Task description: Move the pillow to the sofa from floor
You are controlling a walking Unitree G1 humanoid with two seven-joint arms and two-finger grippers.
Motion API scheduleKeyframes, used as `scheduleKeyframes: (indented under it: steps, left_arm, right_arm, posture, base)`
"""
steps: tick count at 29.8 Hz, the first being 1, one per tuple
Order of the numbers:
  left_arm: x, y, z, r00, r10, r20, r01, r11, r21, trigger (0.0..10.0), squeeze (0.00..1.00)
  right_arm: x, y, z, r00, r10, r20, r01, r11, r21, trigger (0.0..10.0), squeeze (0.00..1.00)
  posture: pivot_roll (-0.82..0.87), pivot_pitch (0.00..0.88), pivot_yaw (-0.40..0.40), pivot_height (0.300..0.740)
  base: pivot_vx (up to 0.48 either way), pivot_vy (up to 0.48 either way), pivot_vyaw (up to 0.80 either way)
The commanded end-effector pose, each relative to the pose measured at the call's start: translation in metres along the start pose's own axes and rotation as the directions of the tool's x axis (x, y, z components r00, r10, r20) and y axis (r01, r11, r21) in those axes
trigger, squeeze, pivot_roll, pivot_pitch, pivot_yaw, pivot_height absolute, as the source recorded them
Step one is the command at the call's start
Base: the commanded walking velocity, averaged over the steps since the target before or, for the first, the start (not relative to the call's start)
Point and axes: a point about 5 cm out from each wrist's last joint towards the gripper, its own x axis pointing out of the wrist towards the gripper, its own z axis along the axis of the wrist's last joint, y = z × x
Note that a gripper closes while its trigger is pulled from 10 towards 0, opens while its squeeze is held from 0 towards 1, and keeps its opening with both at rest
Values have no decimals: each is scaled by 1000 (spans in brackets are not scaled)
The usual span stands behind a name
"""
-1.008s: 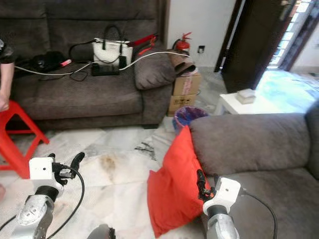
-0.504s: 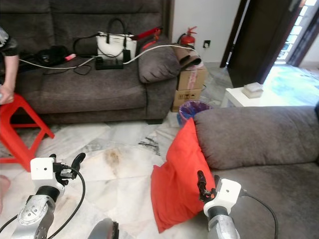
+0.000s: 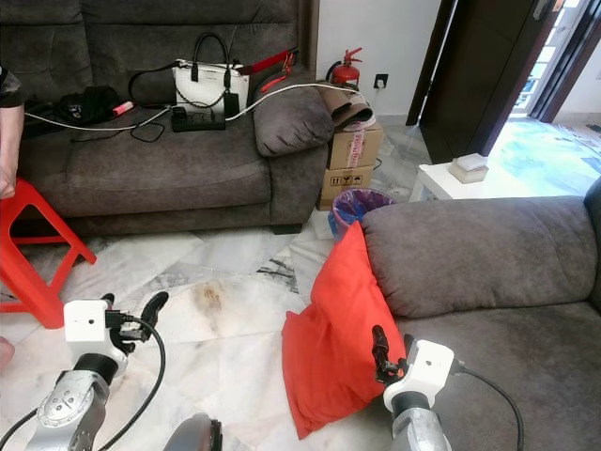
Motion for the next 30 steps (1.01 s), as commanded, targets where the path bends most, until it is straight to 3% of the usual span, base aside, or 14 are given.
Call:
scheduleKeyframes:
  steps: [1, 9, 12, 17, 30]
  left_arm:
    - [-2, 1, -1, 1000, 1, -12, -1, 1000, -4, 10000, 0]
    - [-2, 1, -1, 1000, 2, -12, -2, 1000, -5, 10000, 0]
    - [-2, 1, -1, 1000, 3, -12, -3, 1000, -5, 10000, 0]
    - [-2, 1, -1, 1000, 3, -14, -3, 1000, 0, 10000, 0]
    - [-2, 1, -1, 1000, 0, -16, 0, 1000, 1, 10000, 0]
  right_arm:
    - [-1, -1, -2, 1000, -14, -5, 14, 1000, 0, 10000, 0]
    - [-1, -3, -4, 1000, -20, -20, 20, 1000, 1, 10000, 0]
    - [0, -3, -4, 999, -20, -29, 20, 1000, -2, 10000, 0]
    - [0, -2, -5, 999, -18, -31, 18, 1000, -6, 10000, 0]
    - [0, 0, -5, 1000, -11, -24, 11, 1000, -3, 10000, 0]
  posture:
    - [124, 98, -18, 631]
    - [123, 100, -18, 631]
    - [122, 101, -18, 631]
    - [123, 102, -19, 631]
    - [126, 102, -16, 631]
  base:
    - [0, 0, 0]
    - [307, 0, 0]
    - [301, 0, -765]
    - [0, 0, -743]
    - [0, 0, 0]
